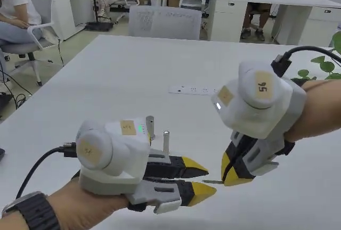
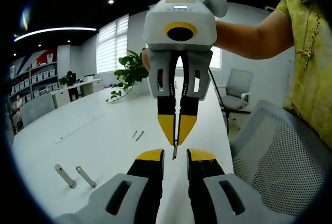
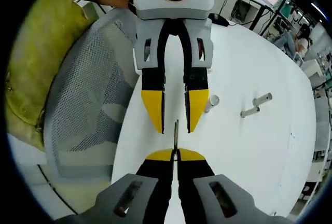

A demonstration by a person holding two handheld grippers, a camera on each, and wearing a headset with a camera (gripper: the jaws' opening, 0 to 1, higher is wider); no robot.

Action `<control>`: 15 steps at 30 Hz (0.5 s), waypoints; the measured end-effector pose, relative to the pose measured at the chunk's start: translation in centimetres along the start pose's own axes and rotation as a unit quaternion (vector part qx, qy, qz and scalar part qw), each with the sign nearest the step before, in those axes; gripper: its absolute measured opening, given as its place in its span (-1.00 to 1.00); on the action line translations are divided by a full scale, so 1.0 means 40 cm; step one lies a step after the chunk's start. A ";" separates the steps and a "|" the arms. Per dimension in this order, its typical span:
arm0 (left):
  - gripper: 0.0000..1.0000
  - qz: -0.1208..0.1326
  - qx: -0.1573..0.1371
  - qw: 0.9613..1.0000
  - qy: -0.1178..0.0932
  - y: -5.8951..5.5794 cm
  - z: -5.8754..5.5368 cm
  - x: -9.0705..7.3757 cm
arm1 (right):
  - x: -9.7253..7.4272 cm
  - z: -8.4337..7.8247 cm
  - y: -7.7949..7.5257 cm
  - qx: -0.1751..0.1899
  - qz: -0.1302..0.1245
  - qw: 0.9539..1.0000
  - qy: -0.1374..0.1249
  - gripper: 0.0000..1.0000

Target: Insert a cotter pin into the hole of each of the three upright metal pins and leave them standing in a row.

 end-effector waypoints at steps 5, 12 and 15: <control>-0.79 -0.005 0.024 0.999 0.024 -0.004 0.004 0.012 | 0.007 0.004 0.001 -0.004 0.004 1.000 0.010 -0.95; -0.86 -0.009 0.049 0.997 0.052 -0.012 0.005 0.027 | 0.012 0.010 0.004 -0.007 0.007 1.000 0.019 -0.95; -0.89 -0.009 0.053 0.997 0.059 -0.014 0.007 0.031 | 0.014 0.010 0.006 -0.009 0.009 1.000 0.023 -0.95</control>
Point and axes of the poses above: the centre of the closed fingertips' face, and the gripper's own axes: x roughly forward along the fingers, y roughly to its left, z roughly out of its top, the point moved 8 cm from there along -x, roughly backward along the fingers, and after that the axes turned 4 degrees about y, right-handed, at the moved point
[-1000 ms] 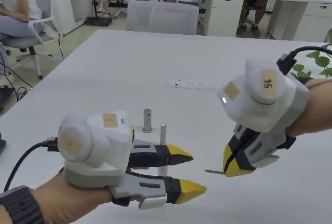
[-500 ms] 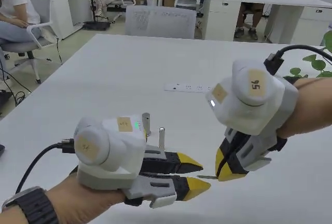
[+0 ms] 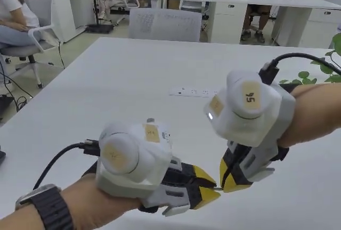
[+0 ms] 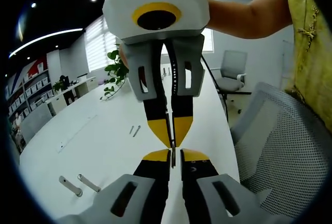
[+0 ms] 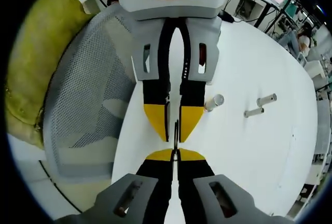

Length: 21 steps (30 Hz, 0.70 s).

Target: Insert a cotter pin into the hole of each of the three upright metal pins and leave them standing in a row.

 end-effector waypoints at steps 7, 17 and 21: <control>-0.97 0.004 0.012 1.000 0.014 0.002 0.002 0.005 | -0.002 0.000 0.002 0.002 0.001 1.000 0.002 -0.95; -0.97 0.004 0.017 1.000 0.026 0.000 -0.003 0.009 | 0.000 0.000 0.003 0.005 0.007 1.000 0.010 -0.95; -0.98 0.003 0.011 1.000 0.025 0.002 -0.006 0.008 | 0.001 0.001 0.003 0.008 0.008 1.000 0.009 -0.94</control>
Point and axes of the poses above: the centre of the closed fingertips' face, and the gripper's own axes: x roughly forward along the fingers, y roughly to its left, z roughly out of its top, the point moved 8 cm from there along -x, roughly backward along the fingers, and after that the axes turned 4 degrees about y, right-handed, at the moved point
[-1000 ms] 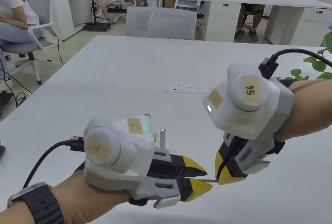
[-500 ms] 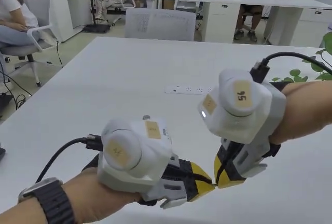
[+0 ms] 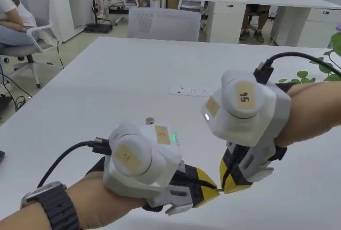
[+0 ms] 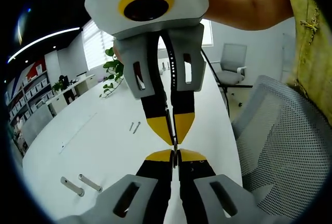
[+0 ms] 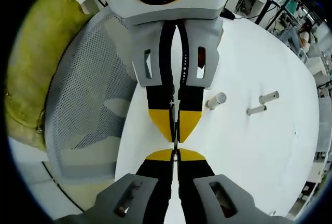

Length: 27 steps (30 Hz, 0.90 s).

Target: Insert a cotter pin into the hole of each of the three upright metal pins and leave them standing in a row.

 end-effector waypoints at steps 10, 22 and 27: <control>-0.99 -0.004 -0.024 1.000 -0.020 0.009 -0.006 -0.009 | -0.003 0.000 -0.002 0.006 -0.005 1.000 -0.012 -0.92; -1.00 -0.007 -0.081 0.995 -0.053 0.021 -0.007 -0.019 | -0.007 -0.004 -0.002 0.007 -0.024 0.999 -0.035 -0.86; -1.00 -0.003 -0.117 0.991 -0.064 0.032 -0.009 -0.022 | -0.009 -0.003 -0.006 0.005 -0.041 0.998 -0.049 -0.82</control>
Point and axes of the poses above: the centre of the closed fingertips' face, and the gripper's own axes: x roughly forward along the fingers, y roughly to its left, z roughly out of its top, the point moved 8 cm from there along -x, roughly backward along the fingers, and after that the axes turned 4 degrees about y, right-handed, at the moved point
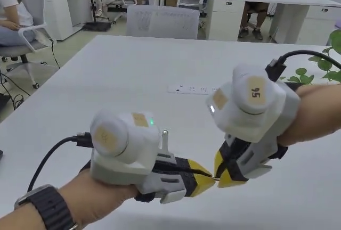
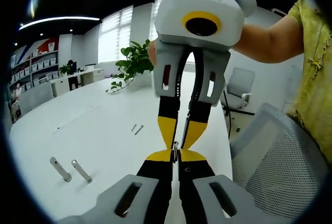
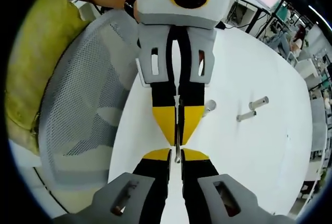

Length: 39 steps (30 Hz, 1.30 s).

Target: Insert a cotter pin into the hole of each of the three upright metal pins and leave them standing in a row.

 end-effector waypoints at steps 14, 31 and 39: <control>-1.00 -0.003 -0.135 0.989 -0.060 0.030 0.020 -0.028 | -0.005 0.011 -0.024 -0.019 -0.050 0.998 -0.022 -0.86; -0.99 0.017 0.087 0.996 0.013 -0.023 0.014 -0.007 | 0.004 0.004 -0.006 -0.013 -0.001 1.000 0.006 -0.93; -0.99 0.043 0.188 0.981 0.037 -0.042 0.016 0.006 | 0.007 -0.004 0.001 -0.001 0.016 1.000 0.022 -0.93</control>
Point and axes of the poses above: the centre of the closed fingertips' face, and the gripper's own axes: x roughly forward along the fingers, y roughly to its left, z roughly out of its top, the point moved 8 cm from there along -x, roughly backward along the fingers, and after that the axes turned 4 degrees about y, right-handed, at the moved point
